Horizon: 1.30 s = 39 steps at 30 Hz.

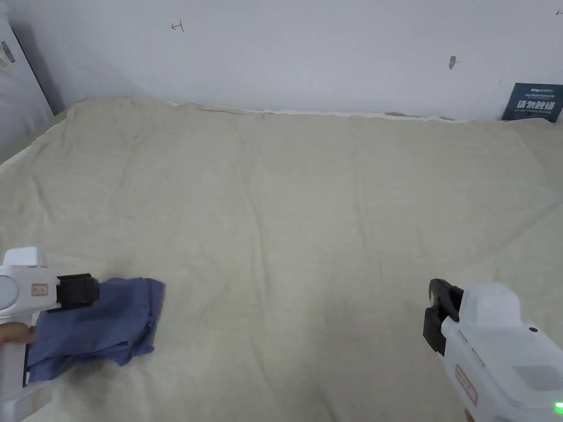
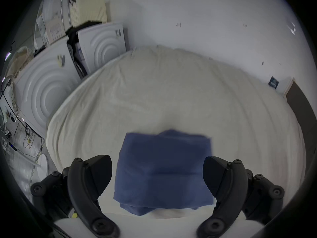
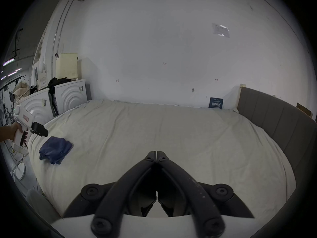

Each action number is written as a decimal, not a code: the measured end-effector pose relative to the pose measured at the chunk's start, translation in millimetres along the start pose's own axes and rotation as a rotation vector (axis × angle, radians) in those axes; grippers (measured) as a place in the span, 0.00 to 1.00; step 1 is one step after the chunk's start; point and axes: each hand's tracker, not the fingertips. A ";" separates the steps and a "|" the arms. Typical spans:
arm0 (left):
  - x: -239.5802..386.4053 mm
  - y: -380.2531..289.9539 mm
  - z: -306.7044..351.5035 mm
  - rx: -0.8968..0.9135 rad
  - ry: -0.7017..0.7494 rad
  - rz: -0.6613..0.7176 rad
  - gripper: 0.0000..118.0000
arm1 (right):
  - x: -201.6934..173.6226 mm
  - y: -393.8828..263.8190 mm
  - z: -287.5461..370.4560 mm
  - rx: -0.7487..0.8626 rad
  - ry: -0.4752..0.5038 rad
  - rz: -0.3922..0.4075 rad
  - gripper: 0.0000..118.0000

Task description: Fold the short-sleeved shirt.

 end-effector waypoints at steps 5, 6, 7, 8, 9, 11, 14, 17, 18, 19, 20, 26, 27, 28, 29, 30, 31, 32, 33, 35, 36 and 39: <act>52.3 15.2 82.7 0.283 -0.010 -0.034 0.93 | 19.8 21.7 26.8 0.066 -0.059 -0.013 0.02; 61.0 18.5 98.0 0.327 -0.019 -0.041 0.93 | 24.6 26.5 32.5 0.080 -0.073 -0.014 0.02; 72.9 19.2 116.4 0.385 -0.044 -0.050 0.93 | 30.2 31.5 38.8 0.094 -0.083 -0.017 0.02; 84.5 19.9 133.1 0.433 -0.068 -0.062 0.93 | 33.1 36.9 46.2 0.113 -0.096 -0.021 0.02; 95.1 20.0 147.5 0.469 -0.082 -0.068 0.93 | 37.6 40.9 52.0 0.129 -0.108 -0.025 0.02; 118.6 19.9 176.2 0.563 -0.113 -0.087 0.93 | 47.2 50.7 65.1 0.146 -0.141 -0.032 0.02; 155.3 10.9 211.0 0.723 -0.124 -0.135 0.95 | 60.6 61.1 83.3 0.200 -0.169 -0.026 0.02; 188.7 -2.4 232.2 0.826 -0.166 -0.155 0.95 | 72.3 71.2 100.5 0.242 -0.189 -0.023 0.02; 198.4 -6.1 233.0 0.844 -0.182 -0.162 0.95 | 75.7 73.5 104.9 0.258 -0.196 -0.020 0.02; 209.2 -12.2 235.7 0.858 -0.189 -0.156 0.95 | 77.3 77.2 111.1 0.270 -0.209 -0.015 0.02; 218.7 -18.2 237.4 0.865 -0.198 -0.154 0.95 | 77.4 81.3 118.1 0.279 -0.212 -0.018 0.02; 266.8 -53.6 230.3 0.944 -0.220 -0.145 0.95 | 85.3 89.9 140.6 0.335 -0.244 -0.028 0.02; 270.3 -57.3 230.1 0.940 -0.234 -0.137 0.95 | 86.1 90.0 142.2 0.337 -0.248 -0.024 0.02; 273.3 -61.9 228.4 0.938 -0.256 -0.130 0.92 | 88.5 90.0 142.8 0.340 -0.251 -0.018 0.02; 275.5 -66.0 227.0 0.937 -0.278 -0.126 0.84 | 89.1 89.6 144.1 0.342 -0.255 -0.017 0.02; 281.5 -68.8 227.4 0.936 -0.287 -0.124 0.71 | 89.3 89.1 145.2 0.343 -0.257 -0.015 0.02; 284.5 -72.5 225.5 0.938 -0.285 -0.136 0.54 | 89.2 89.1 146.0 0.343 -0.257 -0.016 0.02; 287.8 -75.1 223.9 0.934 -0.278 -0.149 0.22 | 89.4 89.1 146.5 0.343 -0.255 -0.023 0.02; 290.1 -76.9 221.7 0.927 -0.271 -0.161 0.00 | 89.0 88.4 147.2 0.345 -0.251 -0.027 0.02; 294.8 -76.6 220.0 0.902 -0.290 -0.161 0.00 | 86.2 87.3 148.9 0.344 -0.254 -0.025 0.02; 294.4 -76.4 219.4 0.886 -0.320 -0.157 0.00 | 89.3 86.3 147.3 0.343 -0.254 -0.020 0.02; 295.9 -78.1 219.5 0.883 -0.301 -0.158 0.00 | 87.9 85.4 148.9 0.340 -0.249 -0.015 0.02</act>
